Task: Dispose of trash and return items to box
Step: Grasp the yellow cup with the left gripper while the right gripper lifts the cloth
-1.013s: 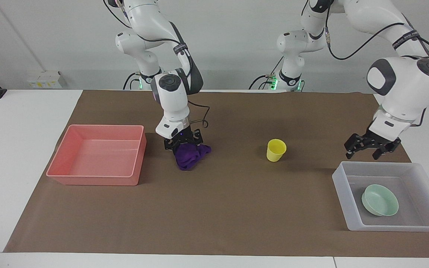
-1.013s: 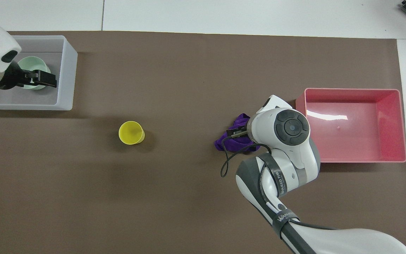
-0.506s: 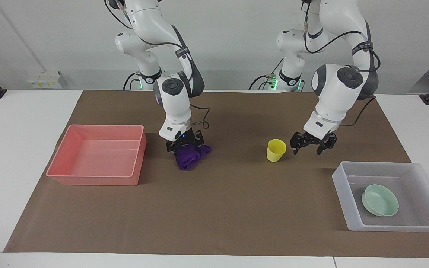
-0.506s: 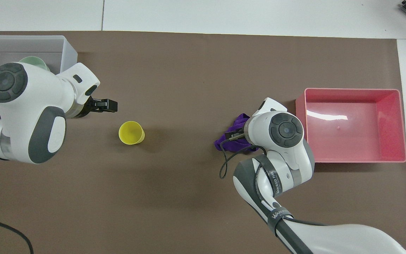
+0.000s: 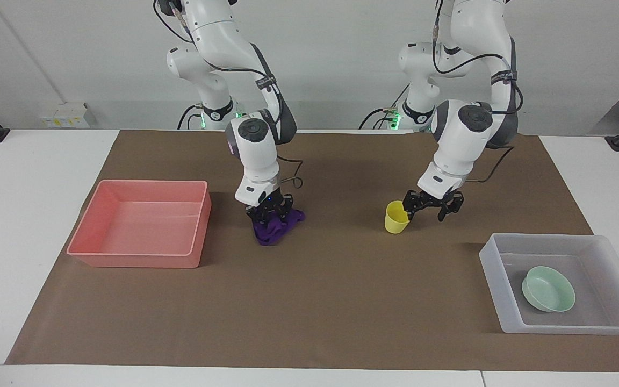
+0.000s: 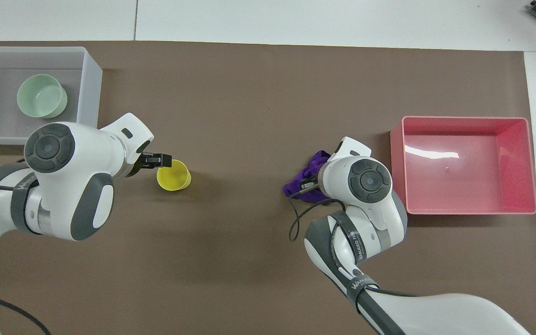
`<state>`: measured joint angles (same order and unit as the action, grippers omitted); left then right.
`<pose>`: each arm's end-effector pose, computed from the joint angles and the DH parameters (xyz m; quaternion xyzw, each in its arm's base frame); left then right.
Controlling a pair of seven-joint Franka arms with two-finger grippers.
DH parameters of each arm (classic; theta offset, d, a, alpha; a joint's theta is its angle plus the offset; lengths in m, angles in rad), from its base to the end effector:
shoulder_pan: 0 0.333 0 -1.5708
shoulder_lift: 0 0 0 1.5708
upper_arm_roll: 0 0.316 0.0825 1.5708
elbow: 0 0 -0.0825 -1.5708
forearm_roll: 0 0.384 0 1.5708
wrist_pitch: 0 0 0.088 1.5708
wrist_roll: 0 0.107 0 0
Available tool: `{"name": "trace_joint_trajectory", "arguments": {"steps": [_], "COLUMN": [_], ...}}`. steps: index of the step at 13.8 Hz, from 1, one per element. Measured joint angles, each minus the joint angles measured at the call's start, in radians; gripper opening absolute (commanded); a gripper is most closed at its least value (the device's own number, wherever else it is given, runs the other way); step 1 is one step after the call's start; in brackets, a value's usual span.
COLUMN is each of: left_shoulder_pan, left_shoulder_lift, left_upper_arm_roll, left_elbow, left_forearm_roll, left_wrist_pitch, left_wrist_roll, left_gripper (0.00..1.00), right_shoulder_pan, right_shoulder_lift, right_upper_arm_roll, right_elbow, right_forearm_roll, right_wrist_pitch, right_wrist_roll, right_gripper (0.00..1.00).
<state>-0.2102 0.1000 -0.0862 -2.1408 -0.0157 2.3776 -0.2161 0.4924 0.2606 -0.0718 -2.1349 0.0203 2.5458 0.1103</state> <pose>0.5430 -0.1654 0.3716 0.9970 -0.0343 0.0637 0.0271 0.5342 0.2395 0.2989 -0.9861 -0.1481 -0.0736 0.0171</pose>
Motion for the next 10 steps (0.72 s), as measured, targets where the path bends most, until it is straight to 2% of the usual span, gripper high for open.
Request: {"name": "trace_joint_trajectory", "arguments": {"steps": [2,3,4,5,6,10], "left_shoulder_pan": [-0.007,-0.007,-0.007,-0.008,-0.009,-0.01], "left_shoulder_lift": [0.0,0.0,0.001,0.002,0.003,0.004], "left_upper_arm_roll": [0.0,0.001,0.001,0.001,0.001,0.0], "left_elbow": [-0.027,-0.036,-0.044,-0.051,-0.057,-0.07], "left_forearm_roll": [0.0,0.0,0.0,0.0,0.0,0.0], "left_wrist_pitch": [0.027,0.034,0.044,0.055,0.065,0.077], "left_wrist_roll": [-0.008,-0.009,-0.009,-0.01,-0.011,-0.011], "left_gripper": [0.83,0.71,0.4,0.15,0.0,0.0], "right_shoulder_pan": [0.0,0.0,0.0,0.0,0.0,0.0], "right_shoulder_lift": [-0.003,-0.005,-0.009,-0.016,-0.027,-0.094], "right_upper_arm_roll": [0.0,0.0,-0.001,-0.001,-0.003,-0.005], "right_elbow": [0.002,0.007,0.017,0.031,0.047,0.105], "right_forearm_roll": [0.0,0.0,0.0,0.0,0.0,0.0], "right_wrist_pitch": [-0.001,-0.009,-0.029,-0.058,-0.09,-0.213], "right_wrist_roll": [0.005,0.005,0.007,0.014,0.028,0.124], "right_gripper": [0.0,0.0,0.0,0.0,0.0,0.0]}}
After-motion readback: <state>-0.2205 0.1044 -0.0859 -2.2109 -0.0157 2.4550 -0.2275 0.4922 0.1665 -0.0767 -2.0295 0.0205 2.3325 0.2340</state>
